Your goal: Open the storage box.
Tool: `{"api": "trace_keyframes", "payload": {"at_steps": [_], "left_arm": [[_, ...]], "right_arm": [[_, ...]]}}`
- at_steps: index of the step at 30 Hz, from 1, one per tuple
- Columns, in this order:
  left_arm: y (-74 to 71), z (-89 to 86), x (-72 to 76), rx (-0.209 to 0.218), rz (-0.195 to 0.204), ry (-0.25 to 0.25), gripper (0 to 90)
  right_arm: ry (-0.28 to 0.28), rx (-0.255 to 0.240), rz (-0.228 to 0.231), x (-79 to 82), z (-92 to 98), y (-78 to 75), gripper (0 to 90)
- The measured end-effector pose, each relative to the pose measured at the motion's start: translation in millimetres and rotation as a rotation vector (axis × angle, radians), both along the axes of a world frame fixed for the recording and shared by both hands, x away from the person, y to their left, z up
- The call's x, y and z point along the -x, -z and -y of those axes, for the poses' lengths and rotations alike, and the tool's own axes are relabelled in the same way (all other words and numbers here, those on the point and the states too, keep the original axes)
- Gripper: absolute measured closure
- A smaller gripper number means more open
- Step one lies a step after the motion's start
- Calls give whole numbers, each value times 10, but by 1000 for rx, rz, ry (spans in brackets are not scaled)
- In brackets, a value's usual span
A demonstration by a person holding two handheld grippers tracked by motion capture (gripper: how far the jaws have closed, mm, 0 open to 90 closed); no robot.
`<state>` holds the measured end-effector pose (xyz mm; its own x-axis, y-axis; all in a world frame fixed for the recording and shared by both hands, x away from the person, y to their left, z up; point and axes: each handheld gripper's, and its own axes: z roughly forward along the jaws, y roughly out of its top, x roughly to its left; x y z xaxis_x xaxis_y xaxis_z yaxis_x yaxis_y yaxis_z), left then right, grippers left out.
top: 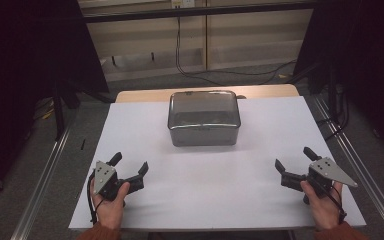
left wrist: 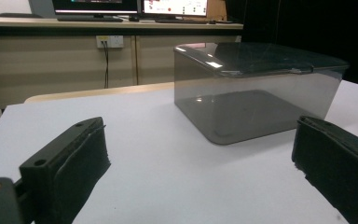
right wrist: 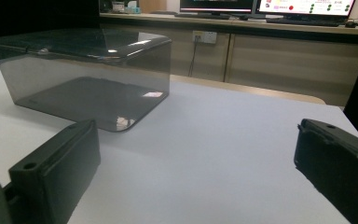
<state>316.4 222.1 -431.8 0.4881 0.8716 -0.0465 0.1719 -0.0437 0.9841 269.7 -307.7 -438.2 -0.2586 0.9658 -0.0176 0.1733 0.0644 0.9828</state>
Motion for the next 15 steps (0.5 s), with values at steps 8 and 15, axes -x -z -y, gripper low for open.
{"api": "trace_keyframes", "payload": {"at_steps": [8, 15], "left_arm": [[18, 3, -15, 4, -14, -16, 34], [33, 30, -24, 9, -26, -12, 38]], "right_arm": [[-14, -1, 1, -26, -28, 15, 0], [-29, -3, 7, -66, -85, 24, 0]]}}
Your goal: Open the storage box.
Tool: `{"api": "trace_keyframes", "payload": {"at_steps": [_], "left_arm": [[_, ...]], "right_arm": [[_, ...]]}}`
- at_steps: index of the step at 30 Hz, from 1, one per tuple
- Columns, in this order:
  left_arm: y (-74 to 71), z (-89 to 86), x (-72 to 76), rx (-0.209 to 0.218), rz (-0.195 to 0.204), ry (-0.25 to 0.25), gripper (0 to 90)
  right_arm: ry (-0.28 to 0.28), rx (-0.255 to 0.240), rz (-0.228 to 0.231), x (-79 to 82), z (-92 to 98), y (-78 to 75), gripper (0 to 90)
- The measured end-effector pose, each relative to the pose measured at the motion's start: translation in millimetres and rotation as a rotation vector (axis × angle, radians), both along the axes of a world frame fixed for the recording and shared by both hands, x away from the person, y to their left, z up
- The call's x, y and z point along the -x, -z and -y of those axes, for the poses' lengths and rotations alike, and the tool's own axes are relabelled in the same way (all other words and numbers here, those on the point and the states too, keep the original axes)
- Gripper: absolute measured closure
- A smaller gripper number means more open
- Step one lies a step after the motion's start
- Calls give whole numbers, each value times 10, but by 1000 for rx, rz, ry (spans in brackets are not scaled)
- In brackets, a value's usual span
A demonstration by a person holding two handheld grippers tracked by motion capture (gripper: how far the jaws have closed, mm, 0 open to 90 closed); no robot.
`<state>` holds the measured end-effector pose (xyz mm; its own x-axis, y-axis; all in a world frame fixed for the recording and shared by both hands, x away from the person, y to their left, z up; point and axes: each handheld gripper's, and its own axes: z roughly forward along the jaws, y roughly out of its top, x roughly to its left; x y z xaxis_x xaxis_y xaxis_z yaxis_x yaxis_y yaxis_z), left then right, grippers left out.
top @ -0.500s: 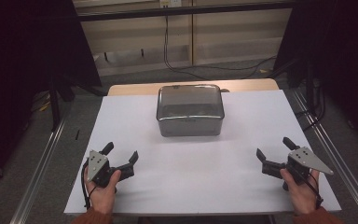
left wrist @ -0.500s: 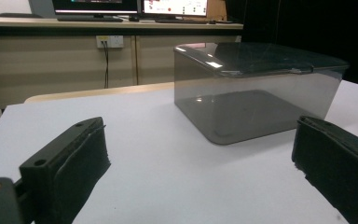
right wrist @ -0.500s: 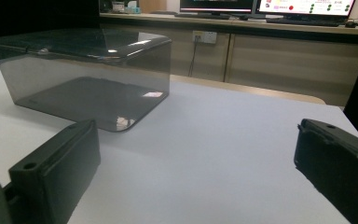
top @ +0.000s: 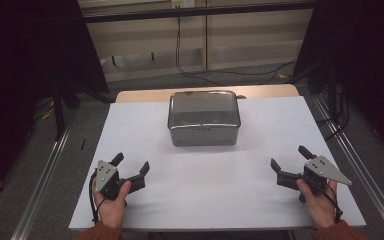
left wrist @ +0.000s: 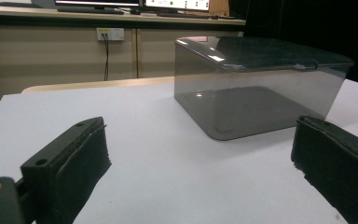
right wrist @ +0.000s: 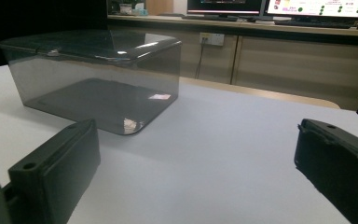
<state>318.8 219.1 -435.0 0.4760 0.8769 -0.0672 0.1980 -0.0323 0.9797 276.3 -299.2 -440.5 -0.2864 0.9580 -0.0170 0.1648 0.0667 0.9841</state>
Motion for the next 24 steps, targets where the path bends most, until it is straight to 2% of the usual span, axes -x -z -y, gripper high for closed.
{"api": "trace_keyframes", "payload": {"at_steps": [3, 9, 12, 18, 20, 24], "left_arm": [[2, 0, -2, 2, -2, 0, 37], [-6, -3, 11, -10, -1, -1, 37], [-4, 11, 16, -2, -6, 11, 37], [-10, 23, 33, 4, -2, 34, 37], [-14, 25, 28, 17, 3, 29, 35], [-8, 25, 14, 10, -5, 32, 35]], "right_arm": [[-13, 12, 9, -9, -38, -4, 0], [-61, 1, -2, -42, -129, -1, 0], [-91, -18, -7, -71, -199, -3, 0], [-130, -9, -18, -143, -333, -5, 0], [-141, -14, -18, -159, -377, -5, 0], [-160, -15, -15, -198, -445, -21, 0]]}}
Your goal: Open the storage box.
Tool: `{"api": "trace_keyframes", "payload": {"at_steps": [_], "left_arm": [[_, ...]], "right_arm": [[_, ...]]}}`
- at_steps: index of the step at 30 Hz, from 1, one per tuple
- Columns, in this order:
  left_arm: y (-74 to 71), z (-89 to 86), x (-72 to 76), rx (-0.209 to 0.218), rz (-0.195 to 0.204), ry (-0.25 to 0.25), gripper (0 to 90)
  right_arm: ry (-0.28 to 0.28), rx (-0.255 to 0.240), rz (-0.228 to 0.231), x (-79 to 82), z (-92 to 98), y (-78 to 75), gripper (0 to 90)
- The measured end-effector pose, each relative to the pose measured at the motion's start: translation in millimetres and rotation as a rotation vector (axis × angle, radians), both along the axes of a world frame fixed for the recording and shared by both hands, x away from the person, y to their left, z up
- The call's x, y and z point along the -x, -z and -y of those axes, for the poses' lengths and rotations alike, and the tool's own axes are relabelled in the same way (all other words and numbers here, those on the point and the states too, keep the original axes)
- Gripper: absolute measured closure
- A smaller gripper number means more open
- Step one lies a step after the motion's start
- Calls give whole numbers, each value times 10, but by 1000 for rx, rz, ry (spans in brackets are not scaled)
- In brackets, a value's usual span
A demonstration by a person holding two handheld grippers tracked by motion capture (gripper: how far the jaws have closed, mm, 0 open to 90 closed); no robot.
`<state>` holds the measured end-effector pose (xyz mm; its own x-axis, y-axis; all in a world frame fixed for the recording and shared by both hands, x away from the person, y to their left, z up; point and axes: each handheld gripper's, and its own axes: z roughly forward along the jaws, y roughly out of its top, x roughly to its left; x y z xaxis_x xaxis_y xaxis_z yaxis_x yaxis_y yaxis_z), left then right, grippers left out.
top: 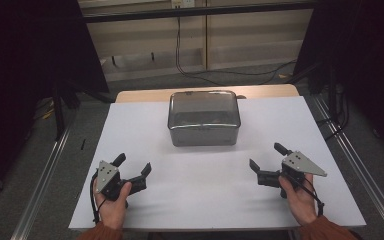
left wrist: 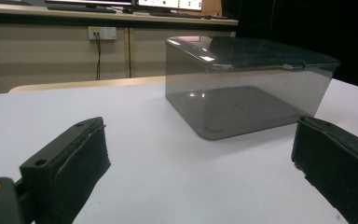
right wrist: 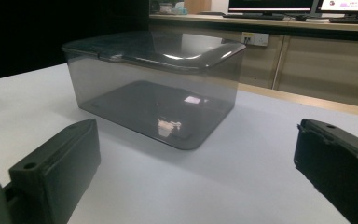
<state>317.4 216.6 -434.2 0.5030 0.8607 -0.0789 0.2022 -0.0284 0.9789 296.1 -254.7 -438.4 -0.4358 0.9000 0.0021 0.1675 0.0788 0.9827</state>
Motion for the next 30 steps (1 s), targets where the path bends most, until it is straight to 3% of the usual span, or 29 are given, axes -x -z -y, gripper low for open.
{"api": "trace_keyframes", "payload": {"at_steps": [4, 8, 12, 14, 17, 20, 22, 30], "left_arm": [[-1, 15, -2, -2, 1, 9, 35], [-2, 21, -8, -2, 1, 13, 35], [-5, 18, -14, -3, 1, 9, 35], [-6, 18, -13, -2, -1, 15, 35], [-7, 23, -8, 6, -3, 16, 35], [-7, 23, -8, 6, -2, 17, 35], [-5, 19, -11, 1, -5, 15, 35], [-26, 37, 13, -10, 8, 35, 34]], "right_arm": [[-15, 3, 2, -46, -63, -25, 0], [-35, -28, -11, -110, -126, -49, 0], [-64, -11, -25, -165, -217, -78, 0], [-75, -30, -39, -198, -253, -95, 0], [-75, 1, -18, -239, -316, -122, 0], [-72, -6, -30, -285, -363, -143, 0], [-108, -19, -32, -315, -386, -159, 0], [-134, 8, -4, -447, -515, -236, 0]]}}
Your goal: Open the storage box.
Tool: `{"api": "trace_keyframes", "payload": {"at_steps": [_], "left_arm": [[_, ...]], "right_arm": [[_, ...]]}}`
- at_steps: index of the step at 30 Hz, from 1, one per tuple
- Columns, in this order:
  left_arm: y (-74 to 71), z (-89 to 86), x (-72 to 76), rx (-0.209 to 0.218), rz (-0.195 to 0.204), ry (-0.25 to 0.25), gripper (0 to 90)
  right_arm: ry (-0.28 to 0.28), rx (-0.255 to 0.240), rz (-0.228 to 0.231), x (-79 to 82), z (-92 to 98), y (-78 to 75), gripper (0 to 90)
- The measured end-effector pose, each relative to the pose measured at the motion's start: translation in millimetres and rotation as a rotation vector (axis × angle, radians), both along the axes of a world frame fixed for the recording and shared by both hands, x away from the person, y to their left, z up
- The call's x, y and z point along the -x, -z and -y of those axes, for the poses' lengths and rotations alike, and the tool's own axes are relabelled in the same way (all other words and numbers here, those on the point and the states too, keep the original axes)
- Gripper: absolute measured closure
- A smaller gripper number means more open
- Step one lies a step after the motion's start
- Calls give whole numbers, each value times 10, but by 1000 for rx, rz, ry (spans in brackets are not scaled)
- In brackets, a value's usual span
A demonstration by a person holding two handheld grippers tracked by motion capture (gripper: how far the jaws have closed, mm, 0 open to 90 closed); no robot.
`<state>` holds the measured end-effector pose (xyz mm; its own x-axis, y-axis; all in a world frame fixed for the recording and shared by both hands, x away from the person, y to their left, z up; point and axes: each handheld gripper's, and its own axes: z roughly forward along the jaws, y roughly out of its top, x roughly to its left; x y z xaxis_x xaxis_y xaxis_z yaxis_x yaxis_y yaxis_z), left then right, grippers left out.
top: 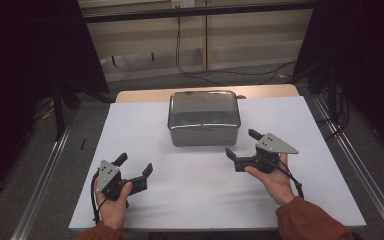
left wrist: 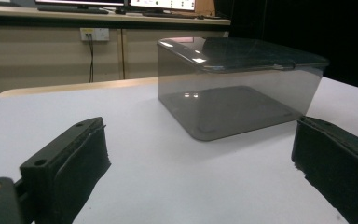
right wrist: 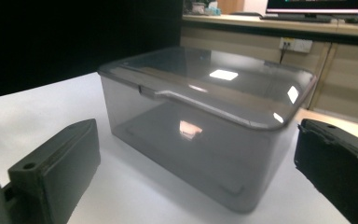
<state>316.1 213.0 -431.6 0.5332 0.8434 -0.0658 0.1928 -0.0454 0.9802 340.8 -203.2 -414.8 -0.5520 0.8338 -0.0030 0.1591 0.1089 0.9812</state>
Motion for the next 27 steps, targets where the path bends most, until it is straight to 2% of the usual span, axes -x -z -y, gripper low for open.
{"api": "trace_keyframes", "payload": {"at_steps": [5, 8, 11, 13, 15, 16, 18, 21, 25, 27], "left_arm": [[19, -16, -22, -17, -17, -9, 34], [14, -29, -22, -15, -12, -12, 34], [11, -25, -23, -16, -11, -8, 34], [11, -20, -23, -19, -14, -6, 34], [10, -21, -21, -16, -12, -5, 34], [9, -25, -22, -18, -9, -6, 34], [10, -31, -24, -18, -10, -8, 34], [11, -40, -27, -19, -11, -8, 34], [16, -42, -36, -10, -16, -8, 35], [16, -45, -37, -10, -15, -10, 34]], "right_arm": [[-18, 86, 33, -91, -90, -29, 1], [-34, 90, 56, -149, -132, -48, 2], [-49, 121, 69, -191, -181, -71, 2], [-45, 158, 91, -209, -219, -100, 19], [-34, 229, 120, -223, -264, -128, 39], [-37, 247, 136, -233, -282, -135, 45], [-44, 250, 135, -261, -313, -145, 48], [-43, 290, 154, -293, -364, -149, 63], [-47, 374, 182, -322, -432, -145, 101], [-36, 426, 213, -330, -467, -132, 106]]}}
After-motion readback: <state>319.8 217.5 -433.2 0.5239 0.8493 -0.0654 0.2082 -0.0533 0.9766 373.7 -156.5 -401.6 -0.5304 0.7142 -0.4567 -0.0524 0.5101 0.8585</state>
